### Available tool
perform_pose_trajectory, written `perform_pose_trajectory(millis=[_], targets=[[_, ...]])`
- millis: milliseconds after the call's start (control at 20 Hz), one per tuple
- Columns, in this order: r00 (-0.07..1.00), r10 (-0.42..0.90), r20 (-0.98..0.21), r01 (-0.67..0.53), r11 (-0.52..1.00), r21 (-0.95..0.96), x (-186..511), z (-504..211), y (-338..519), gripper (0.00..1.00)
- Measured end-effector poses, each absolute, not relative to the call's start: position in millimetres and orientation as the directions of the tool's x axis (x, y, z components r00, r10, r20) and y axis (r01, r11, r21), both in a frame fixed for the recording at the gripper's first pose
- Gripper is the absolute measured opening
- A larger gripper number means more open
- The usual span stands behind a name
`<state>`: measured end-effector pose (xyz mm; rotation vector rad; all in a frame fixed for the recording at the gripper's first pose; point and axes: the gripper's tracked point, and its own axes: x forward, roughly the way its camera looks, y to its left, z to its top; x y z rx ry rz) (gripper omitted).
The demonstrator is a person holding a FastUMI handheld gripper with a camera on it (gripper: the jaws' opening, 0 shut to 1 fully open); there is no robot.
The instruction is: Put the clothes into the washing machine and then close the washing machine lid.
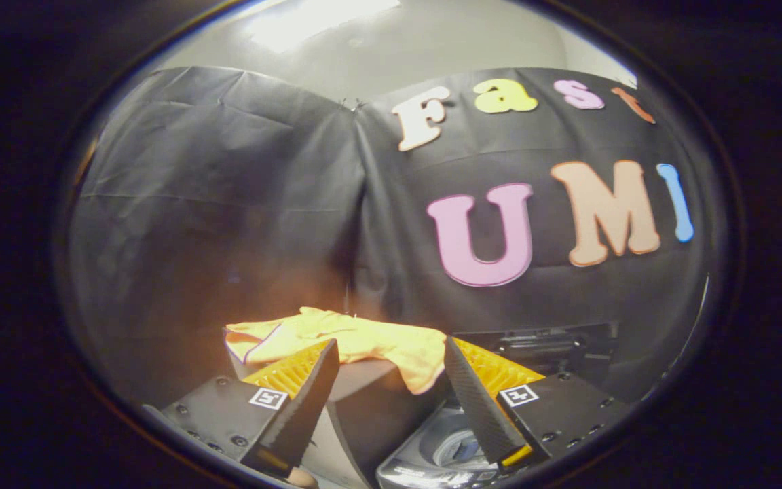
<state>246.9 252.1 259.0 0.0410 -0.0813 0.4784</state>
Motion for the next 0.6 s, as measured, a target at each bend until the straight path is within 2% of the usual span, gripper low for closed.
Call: perform_pose_trajectory(millis=[150,600], targets=[[0.865,0.501,0.028,-0.502,0.864,0.035,279,259,295,0.98],[0.805,0.492,-0.332,-0.521,0.854,0.000,345,181,338,0.98]])
